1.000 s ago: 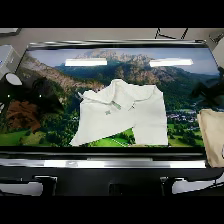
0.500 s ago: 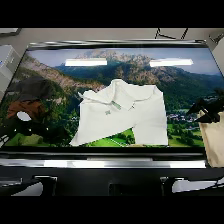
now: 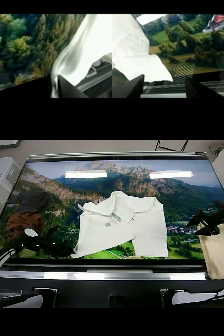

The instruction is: Fold the clothes and pants, and hang the long-sleeved shirts on hangers.

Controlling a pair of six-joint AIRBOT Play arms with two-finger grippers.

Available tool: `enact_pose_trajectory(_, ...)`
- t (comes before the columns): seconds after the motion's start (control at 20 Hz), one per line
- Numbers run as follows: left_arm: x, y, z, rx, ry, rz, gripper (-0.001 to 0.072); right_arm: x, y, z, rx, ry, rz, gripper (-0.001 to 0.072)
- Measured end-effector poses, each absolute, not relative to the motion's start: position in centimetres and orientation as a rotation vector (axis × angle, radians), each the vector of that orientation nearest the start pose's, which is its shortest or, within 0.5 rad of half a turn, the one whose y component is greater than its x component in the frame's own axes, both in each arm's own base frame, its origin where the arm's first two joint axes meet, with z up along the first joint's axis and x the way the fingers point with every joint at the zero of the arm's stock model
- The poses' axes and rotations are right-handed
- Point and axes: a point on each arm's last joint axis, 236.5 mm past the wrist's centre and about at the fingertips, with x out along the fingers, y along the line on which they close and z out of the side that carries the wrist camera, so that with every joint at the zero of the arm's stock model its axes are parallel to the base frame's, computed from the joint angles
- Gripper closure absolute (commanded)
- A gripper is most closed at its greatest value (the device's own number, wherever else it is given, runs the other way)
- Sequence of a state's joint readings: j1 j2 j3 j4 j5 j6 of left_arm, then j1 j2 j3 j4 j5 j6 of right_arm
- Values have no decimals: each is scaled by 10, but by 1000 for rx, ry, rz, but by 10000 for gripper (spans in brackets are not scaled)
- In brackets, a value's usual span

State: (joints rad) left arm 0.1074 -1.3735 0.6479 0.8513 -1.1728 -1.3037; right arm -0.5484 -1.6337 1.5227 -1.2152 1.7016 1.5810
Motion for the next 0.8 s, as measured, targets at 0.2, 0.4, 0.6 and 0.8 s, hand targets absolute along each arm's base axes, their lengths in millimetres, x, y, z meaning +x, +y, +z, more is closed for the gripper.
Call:
enact_pose_trajectory(0.2, 238, -126, -110, -704, 1704, -378, 688, 345, -115, -7, 765, 1626, -114, 157)
enact_pose_trajectory(0.4, 236, -129, -103, -695, 1698, -407, 688, 340, -107, -26, 795, 1647, -94, 157)
enact_pose_trajectory(0.6, 239, -129, -94, -683, 1665, -423, 688, 346, -82, -55, 878, 1639, 18, 159)
enact_pose_trajectory(0.8, 242, -130, -84, -676, 1629, -427, 688, 375, -65, -70, 950, 1524, 99, 185)
